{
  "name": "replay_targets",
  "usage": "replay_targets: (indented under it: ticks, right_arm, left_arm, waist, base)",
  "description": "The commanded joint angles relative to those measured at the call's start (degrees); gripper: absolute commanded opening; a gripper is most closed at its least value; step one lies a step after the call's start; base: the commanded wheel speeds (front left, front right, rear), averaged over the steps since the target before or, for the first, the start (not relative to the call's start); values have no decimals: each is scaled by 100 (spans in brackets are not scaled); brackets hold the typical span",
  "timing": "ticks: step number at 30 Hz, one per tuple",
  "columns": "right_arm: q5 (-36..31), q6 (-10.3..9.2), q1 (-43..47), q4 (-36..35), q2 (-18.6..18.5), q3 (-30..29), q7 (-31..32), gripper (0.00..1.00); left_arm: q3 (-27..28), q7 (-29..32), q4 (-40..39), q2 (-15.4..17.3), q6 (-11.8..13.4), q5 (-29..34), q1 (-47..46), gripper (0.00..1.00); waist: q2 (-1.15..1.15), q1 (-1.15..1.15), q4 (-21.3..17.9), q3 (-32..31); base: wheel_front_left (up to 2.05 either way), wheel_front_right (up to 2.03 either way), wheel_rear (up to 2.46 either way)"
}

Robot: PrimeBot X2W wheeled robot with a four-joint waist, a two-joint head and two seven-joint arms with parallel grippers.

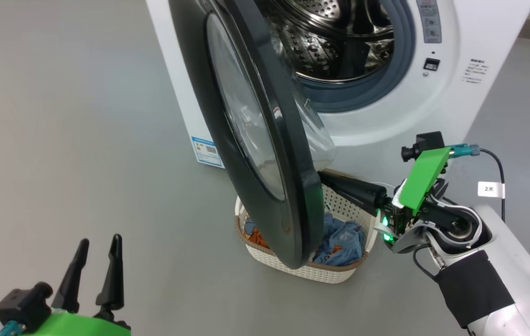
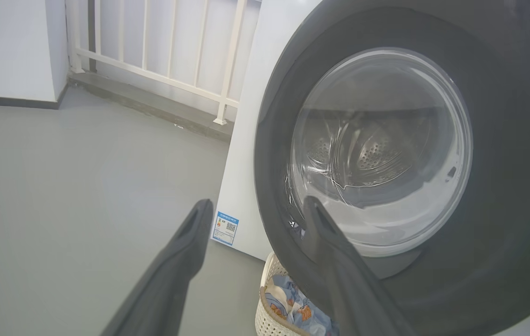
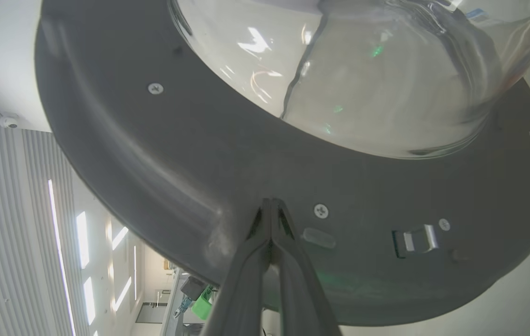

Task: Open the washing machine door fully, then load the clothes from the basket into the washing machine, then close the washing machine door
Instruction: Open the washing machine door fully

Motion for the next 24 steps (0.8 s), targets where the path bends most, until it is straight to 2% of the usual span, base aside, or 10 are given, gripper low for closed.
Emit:
replay_targets:
  ticks: [1, 14, 24]
  right_arm:
    - [33, 34, 14, -195, 154, 123, 72, 0]
    - [106, 34, 140, -158, 256, 220, 135, 0]
    - [133, 34, 147, -150, 299, 260, 146, 0]
  left_arm:
    - [178, -37, -78, 136, -12, 68, -34, 100]
    - [120, -37, -3, 137, -12, 122, -31, 100]
    - [129, -37, 9, 143, -12, 146, -35, 100]
  waist:
    - [0, 0, 150, -79]
    - [0, 0, 549, -205]
    - [0, 0, 631, -239]
  base:
    - [0, 0, 0]
    - [0, 0, 0]
    - [0, 0, 0]
